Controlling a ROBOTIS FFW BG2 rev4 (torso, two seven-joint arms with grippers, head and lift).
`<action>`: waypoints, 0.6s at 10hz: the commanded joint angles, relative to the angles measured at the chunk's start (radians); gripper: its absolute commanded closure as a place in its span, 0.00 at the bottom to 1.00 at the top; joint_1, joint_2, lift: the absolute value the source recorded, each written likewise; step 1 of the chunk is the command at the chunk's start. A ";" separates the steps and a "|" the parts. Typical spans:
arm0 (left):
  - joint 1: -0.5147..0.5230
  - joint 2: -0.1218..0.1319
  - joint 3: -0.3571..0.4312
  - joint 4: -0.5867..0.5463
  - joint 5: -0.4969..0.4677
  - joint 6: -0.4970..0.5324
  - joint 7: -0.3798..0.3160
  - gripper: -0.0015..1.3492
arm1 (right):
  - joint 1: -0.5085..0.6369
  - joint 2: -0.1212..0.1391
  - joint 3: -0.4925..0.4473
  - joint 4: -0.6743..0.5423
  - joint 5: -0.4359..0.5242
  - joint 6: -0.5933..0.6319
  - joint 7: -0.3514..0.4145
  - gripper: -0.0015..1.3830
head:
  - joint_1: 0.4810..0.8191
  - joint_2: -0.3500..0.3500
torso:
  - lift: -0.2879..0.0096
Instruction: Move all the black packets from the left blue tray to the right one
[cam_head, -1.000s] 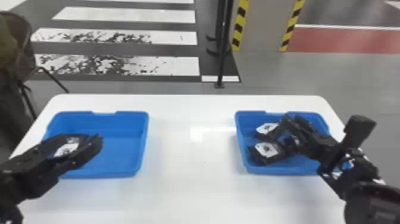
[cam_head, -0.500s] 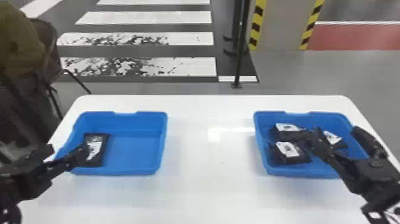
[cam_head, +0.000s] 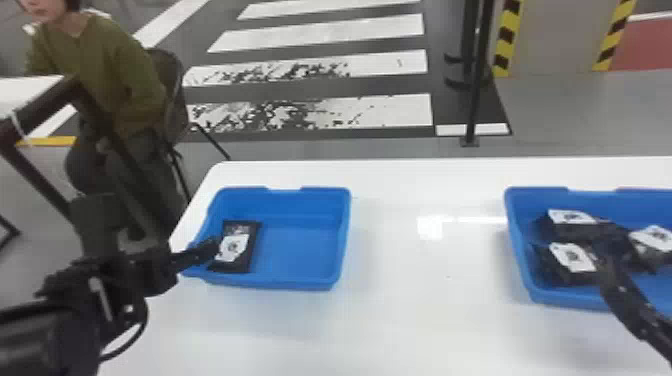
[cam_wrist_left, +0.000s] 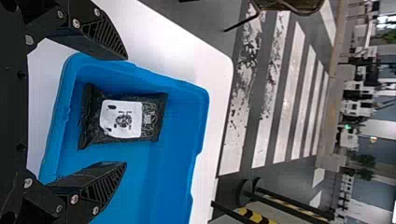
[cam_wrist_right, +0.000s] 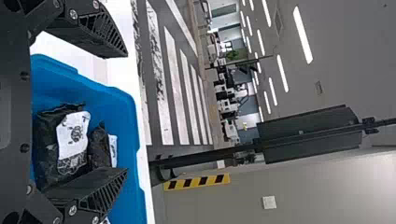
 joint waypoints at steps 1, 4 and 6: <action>-0.099 0.018 -0.049 0.117 -0.020 0.060 0.006 0.19 | -0.004 0.000 0.009 0.014 -0.021 0.017 0.007 0.11 | 0.63 0.83 | 0.50; -0.214 0.022 -0.102 0.269 -0.060 0.111 0.039 0.19 | -0.011 0.000 0.011 0.029 -0.051 0.034 0.020 0.12 | 0.63 0.81 | 0.50; -0.258 0.022 -0.122 0.311 -0.082 0.155 0.069 0.19 | -0.016 -0.002 0.011 0.039 -0.071 0.047 0.026 0.12 | 0.63 0.81 | 0.50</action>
